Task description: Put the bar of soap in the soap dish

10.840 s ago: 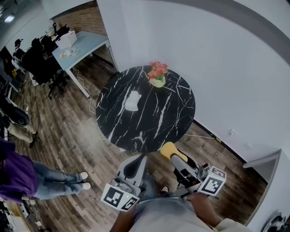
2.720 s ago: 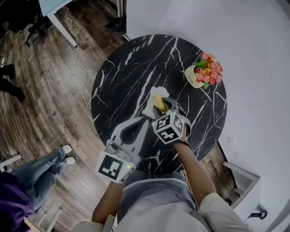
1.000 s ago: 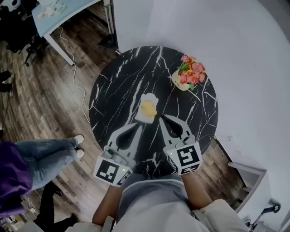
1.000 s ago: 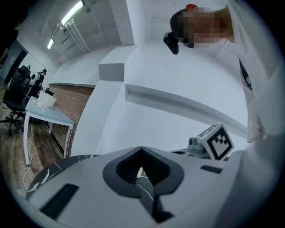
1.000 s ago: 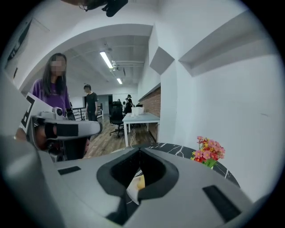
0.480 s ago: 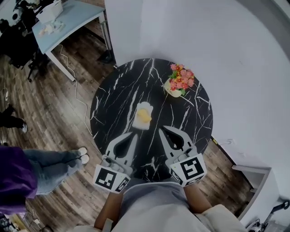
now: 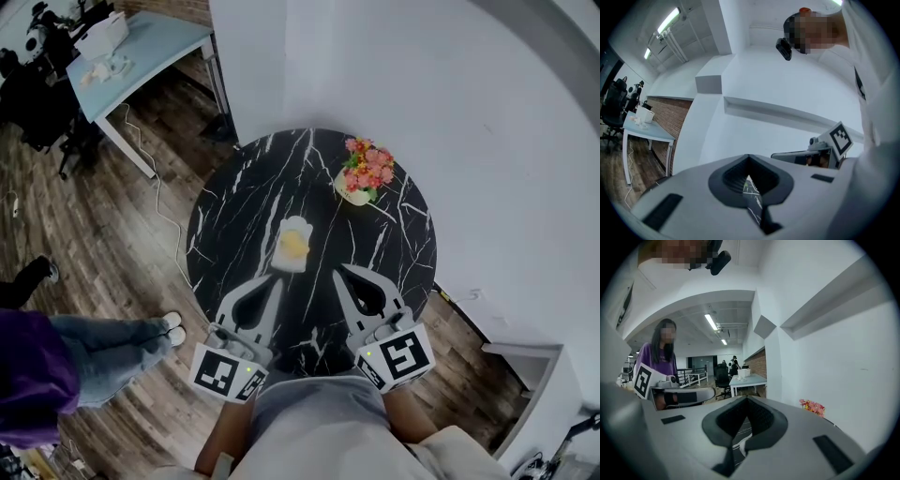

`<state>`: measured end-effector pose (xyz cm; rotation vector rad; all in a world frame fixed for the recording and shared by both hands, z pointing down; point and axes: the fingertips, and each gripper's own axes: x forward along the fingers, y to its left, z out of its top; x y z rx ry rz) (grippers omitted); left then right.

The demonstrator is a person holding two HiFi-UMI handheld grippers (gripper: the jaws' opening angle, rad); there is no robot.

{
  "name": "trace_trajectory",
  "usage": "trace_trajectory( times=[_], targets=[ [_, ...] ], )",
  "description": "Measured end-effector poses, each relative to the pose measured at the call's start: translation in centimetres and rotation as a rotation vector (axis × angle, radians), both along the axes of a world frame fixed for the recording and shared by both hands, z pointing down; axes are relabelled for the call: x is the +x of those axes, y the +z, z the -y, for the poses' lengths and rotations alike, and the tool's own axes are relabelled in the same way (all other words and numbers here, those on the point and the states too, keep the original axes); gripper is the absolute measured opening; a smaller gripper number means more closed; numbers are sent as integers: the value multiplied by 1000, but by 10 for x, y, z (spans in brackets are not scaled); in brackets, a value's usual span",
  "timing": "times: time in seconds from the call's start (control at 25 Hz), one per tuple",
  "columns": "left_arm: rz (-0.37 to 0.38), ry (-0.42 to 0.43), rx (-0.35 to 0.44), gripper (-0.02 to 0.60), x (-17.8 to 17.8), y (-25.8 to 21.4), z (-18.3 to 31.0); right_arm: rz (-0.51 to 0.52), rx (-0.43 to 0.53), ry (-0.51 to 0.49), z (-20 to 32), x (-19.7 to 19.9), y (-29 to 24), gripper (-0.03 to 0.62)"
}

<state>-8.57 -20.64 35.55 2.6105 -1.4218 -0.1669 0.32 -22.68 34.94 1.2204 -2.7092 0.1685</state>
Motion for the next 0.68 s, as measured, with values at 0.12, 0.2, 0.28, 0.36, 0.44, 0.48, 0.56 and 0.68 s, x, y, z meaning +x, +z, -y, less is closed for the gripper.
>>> trace_trajectory(
  times=[0.12,0.2,0.28,0.36,0.44,0.48,0.56,0.68],
  targets=[
    [0,-1,-1,2,0,0,-2,4,3,0,-1,1,-3,12],
    [-1,-3,-4,2,0,1,-3,5,4,-5,-3,0,-4,12],
    [-6,-4,-9,2,1,2,-4,5,2,-8,-3,0,-4,12],
    [-10,-3,-10,2,2,1,-5,6,0,-9,-4,0,-4,12],
    [-9,-3,-8,2,2,0,-6,7,1,-11,-6,0,-5,12],
    [-8,-3,-6,2,2,0,-6,7,2,-12,-6,-1,-5,12],
    [-9,-4,-3,2,1,0,-7,7,4,-15,-7,-1,-5,12],
    [-10,-5,-1,2,1,0,-7,8,5,-21,-7,-2,-4,12]
  ],
)
